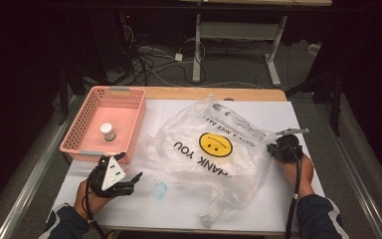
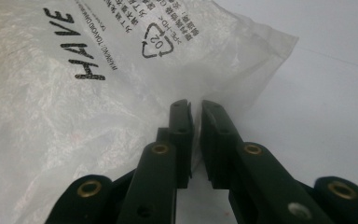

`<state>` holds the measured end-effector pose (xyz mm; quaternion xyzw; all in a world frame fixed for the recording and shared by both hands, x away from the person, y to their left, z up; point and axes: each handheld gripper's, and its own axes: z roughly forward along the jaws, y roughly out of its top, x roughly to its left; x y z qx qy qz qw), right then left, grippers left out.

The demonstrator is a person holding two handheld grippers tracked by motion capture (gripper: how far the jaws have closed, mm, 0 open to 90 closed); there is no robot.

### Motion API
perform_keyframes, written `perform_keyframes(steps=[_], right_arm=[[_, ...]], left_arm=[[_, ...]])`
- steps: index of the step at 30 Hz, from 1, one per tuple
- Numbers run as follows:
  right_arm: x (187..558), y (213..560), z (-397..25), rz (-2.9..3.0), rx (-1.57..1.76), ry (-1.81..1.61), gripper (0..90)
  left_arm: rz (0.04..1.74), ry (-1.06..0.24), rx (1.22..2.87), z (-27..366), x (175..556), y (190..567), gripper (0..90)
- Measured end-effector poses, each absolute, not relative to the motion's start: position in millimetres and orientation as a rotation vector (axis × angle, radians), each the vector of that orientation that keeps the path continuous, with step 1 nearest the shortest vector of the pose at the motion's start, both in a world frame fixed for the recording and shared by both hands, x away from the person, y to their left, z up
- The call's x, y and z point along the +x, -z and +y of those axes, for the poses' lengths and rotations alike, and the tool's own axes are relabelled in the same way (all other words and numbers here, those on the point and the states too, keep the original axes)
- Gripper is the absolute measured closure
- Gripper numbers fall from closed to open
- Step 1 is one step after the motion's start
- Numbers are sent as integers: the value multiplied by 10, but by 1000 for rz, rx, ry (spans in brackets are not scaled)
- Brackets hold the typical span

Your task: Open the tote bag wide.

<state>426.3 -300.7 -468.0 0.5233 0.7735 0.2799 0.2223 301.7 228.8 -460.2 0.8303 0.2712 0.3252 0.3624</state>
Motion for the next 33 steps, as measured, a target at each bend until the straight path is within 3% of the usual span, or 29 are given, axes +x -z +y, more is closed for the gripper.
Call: perform_keyframes(steps=[5, 13, 16, 17, 22, 25, 33], right_arm=[[4191, 4624, -2973, 2148, 1408, -788, 785], [4034, 4257, -2935, 2080, 1282, -963, 672], [3900, 4058, -2702, 2144, 1136, -1061, 598], [3786, 3952, -2429, 2246, 994, -1123, 543], [3559, 3864, -1905, 2370, 754, -1162, 490], [3392, 3920, -1377, 2485, 567, -1164, 407], [3426, 4211, -787, 2662, 440, -955, 384]], left_arm=[[705, -842, 2137, 2299, 3011, 4599, 181], [714, -844, 2136, 2325, 3012, 4596, 180], [713, -841, 2139, 2320, 3019, 4602, 181], [713, -840, 2143, 2312, 3021, 4604, 181], [709, -840, 2148, 2293, 3014, 4605, 181], [709, -837, 2145, 2288, 3007, 4605, 181], [705, -826, 2155, 2291, 2997, 4617, 180]])
